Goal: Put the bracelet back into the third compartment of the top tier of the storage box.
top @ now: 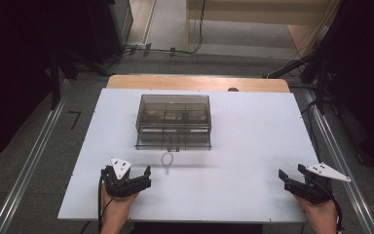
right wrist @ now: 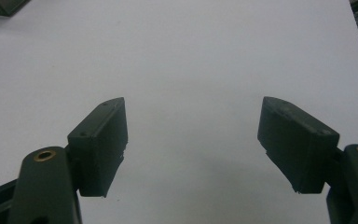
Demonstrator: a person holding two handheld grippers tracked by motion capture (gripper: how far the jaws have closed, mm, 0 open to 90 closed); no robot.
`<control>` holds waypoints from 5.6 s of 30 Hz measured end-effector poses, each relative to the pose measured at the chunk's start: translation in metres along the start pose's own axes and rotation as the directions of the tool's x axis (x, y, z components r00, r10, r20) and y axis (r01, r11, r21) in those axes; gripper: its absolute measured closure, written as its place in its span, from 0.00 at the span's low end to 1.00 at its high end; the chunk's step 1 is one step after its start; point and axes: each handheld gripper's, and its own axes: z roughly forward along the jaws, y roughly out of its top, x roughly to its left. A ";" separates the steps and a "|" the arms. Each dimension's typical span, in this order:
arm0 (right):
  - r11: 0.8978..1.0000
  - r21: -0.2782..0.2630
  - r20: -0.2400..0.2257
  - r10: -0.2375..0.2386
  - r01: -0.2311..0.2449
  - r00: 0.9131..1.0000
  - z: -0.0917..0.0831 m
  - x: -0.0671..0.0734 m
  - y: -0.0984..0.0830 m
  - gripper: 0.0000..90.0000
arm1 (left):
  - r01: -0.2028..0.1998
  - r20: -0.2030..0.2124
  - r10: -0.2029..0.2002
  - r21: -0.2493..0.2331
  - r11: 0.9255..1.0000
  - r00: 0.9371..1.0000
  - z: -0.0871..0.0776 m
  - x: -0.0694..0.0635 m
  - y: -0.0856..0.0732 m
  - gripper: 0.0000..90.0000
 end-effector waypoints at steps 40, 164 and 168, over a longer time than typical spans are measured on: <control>1.000 0.000 -0.003 -0.004 0.004 1.000 0.001 0.000 0.000 0.25 | -0.019 0.034 0.019 0.023 1.000 0.999 0.009 -0.017 0.000 0.05; 1.000 0.012 -0.008 -0.005 0.006 1.000 0.001 0.000 0.000 0.25 | -0.091 0.170 0.076 0.083 0.992 0.983 0.033 -0.054 0.002 0.93; 1.000 0.009 -0.008 -0.006 0.006 1.000 0.001 0.000 0.000 0.25 | -0.092 0.175 0.076 0.086 0.992 0.982 0.033 -0.053 0.002 0.94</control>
